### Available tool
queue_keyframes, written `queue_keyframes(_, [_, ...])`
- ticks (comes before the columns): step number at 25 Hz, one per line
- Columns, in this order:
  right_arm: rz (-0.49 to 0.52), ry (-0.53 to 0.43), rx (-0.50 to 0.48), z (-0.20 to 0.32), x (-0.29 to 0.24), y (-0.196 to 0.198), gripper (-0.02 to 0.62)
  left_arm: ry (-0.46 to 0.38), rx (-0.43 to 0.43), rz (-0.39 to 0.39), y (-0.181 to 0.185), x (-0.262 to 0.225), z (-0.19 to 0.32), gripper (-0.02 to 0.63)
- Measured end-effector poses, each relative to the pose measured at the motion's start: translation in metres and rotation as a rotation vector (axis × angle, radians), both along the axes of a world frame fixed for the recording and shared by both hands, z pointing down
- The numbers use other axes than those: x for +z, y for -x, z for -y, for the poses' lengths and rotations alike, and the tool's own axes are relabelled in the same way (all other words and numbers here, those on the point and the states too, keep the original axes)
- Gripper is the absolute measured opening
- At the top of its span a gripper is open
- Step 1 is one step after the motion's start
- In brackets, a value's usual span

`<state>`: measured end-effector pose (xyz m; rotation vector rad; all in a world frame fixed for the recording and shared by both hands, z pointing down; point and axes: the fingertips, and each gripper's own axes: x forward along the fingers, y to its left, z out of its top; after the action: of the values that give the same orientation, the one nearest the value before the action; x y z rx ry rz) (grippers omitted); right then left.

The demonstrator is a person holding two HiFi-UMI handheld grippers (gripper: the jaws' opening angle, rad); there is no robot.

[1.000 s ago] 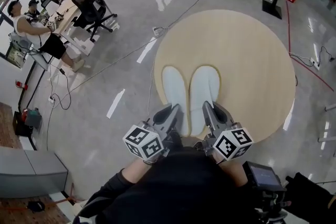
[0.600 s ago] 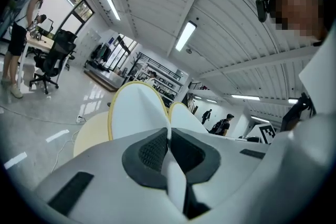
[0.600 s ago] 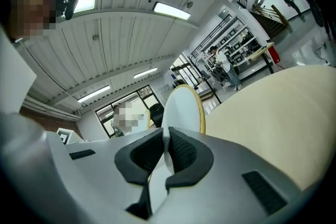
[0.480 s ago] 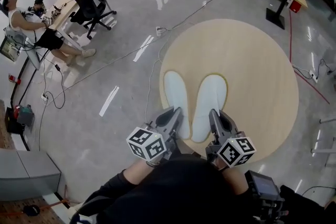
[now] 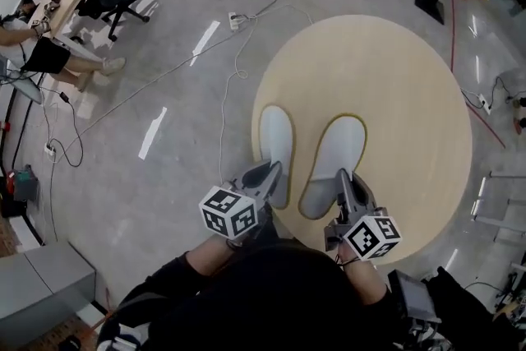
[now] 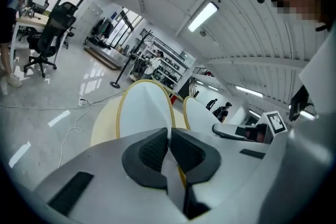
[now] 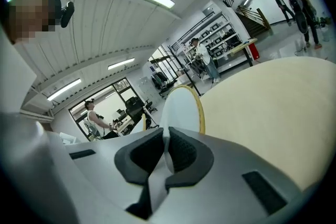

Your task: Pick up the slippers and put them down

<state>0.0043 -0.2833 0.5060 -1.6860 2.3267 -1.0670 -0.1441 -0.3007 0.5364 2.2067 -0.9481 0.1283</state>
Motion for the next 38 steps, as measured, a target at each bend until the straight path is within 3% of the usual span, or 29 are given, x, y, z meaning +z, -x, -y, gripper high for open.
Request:
queue_keyframes(12, [0.049,0.192,0.057,0.107,0.097,0.025,0.028,0.072,0.076,0.131,0.018,0.081,0.111,0.031])
queue_keyframes(18, [-0.048,0.228,0.047,0.152,0.144,0.029,0.028,0.137,0.109,0.156,0.012,0.130,0.158,0.031])
queue_keyframes(23, [-0.041,0.277,0.023,0.185,0.176,0.038,0.028,0.162,0.127,0.210,0.009,0.159,0.199,0.031])
queue_keyframes(31, [-0.050,0.351,0.049,0.215,0.214,0.036,0.029,0.206,0.192,0.277,0.004,0.193,0.230,0.031])
queue_keyframes(36, [-0.069,0.366,0.047,0.233,0.222,0.039,0.029,0.181,0.259,0.314,-0.008,0.197,0.237,0.032])
queue_keyframes(38, [-0.109,0.378,0.035,0.234,0.226,0.040,0.076,0.168,0.278,0.357,-0.007,0.198,0.238,0.032])
